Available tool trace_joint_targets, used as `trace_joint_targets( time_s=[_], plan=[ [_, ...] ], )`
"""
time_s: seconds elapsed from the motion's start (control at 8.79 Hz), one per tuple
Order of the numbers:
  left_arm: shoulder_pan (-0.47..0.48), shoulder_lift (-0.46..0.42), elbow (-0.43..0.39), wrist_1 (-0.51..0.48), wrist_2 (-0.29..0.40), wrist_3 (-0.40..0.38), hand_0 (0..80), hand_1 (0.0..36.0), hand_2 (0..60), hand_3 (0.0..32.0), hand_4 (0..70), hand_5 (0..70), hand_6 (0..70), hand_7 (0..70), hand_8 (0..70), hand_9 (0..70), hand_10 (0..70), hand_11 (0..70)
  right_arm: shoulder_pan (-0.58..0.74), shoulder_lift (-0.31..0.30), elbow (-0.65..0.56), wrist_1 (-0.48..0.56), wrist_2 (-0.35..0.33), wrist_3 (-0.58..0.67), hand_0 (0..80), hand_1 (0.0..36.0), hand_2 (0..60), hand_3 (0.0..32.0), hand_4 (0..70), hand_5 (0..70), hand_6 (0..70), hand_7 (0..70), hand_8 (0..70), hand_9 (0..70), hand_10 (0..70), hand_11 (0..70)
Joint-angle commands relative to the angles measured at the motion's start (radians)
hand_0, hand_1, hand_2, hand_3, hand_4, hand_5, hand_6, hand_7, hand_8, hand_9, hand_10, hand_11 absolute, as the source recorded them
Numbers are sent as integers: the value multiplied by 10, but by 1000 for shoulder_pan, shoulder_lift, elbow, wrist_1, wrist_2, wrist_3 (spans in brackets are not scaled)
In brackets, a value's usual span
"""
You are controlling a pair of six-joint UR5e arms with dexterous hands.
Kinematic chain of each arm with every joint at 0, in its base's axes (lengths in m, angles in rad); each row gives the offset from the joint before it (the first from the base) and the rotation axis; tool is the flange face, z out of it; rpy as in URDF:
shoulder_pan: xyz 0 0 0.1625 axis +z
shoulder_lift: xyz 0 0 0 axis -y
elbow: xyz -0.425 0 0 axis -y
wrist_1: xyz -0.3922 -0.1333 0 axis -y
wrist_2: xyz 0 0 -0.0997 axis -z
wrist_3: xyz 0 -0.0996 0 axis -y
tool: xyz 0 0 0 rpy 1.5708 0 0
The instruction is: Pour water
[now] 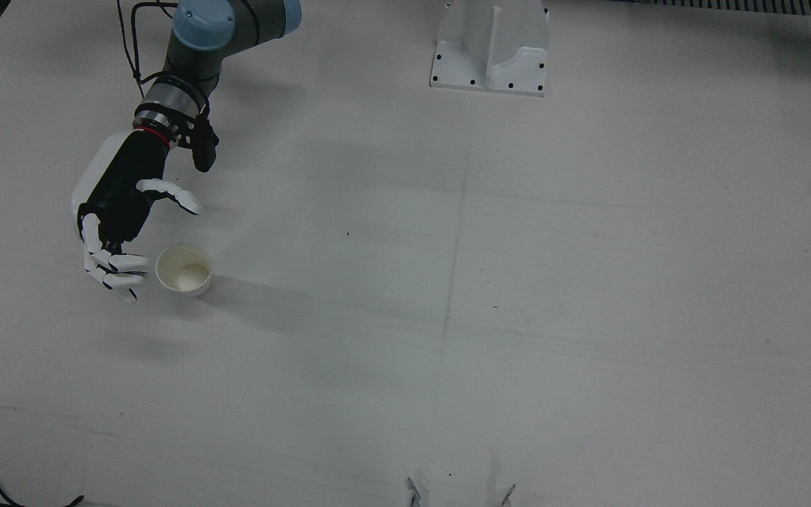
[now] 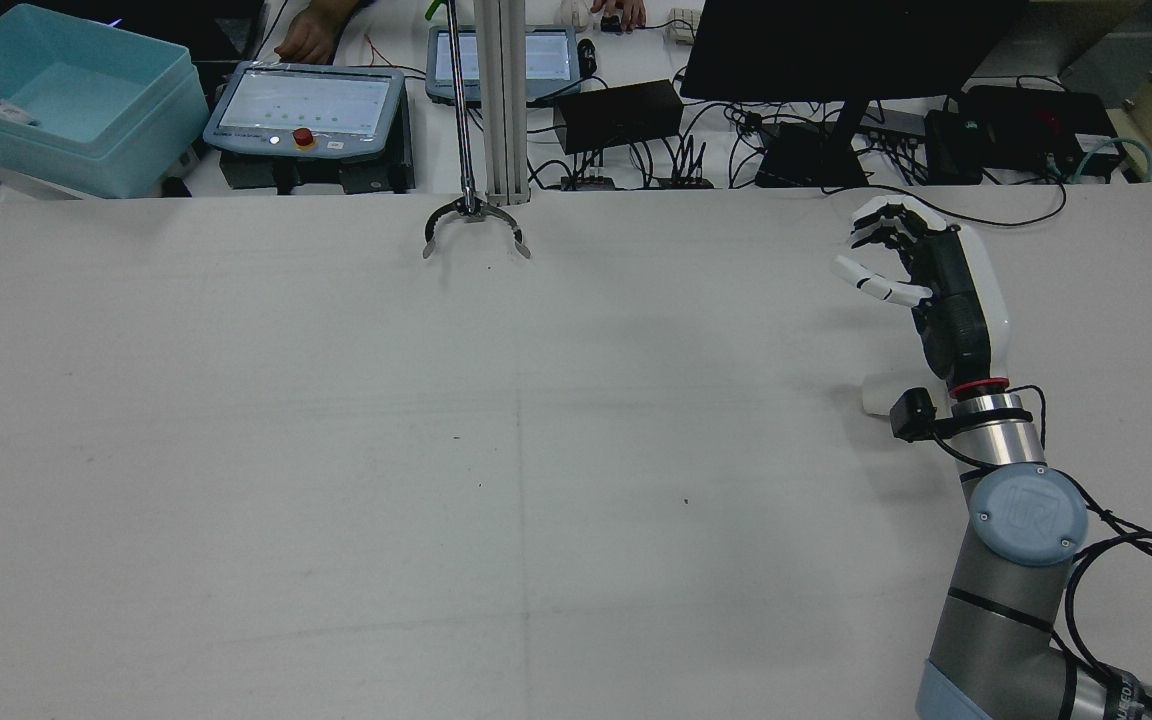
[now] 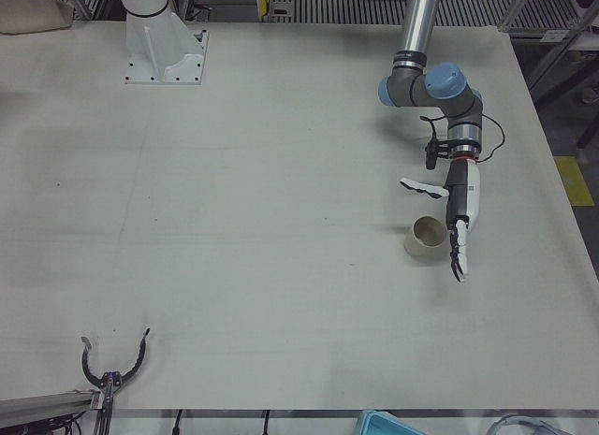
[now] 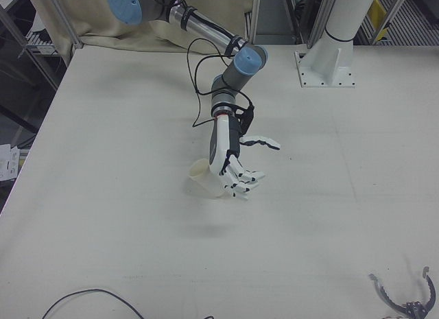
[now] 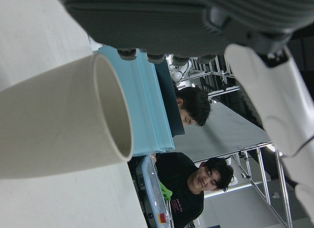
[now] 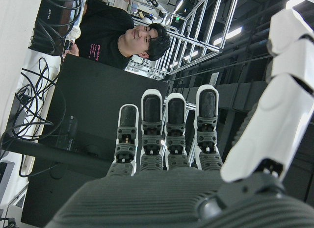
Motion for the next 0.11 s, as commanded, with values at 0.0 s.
trace_joint_targets(
  time_s=[0.0],
  plan=[
    [-54,8,-106,44,7,3,432,76,0,34,2,0,0,0,0,6,0,0,17,9,-49,53,-4,0,459,107,198,0,134,446,297,502,331,488,196,293]
  ],
)
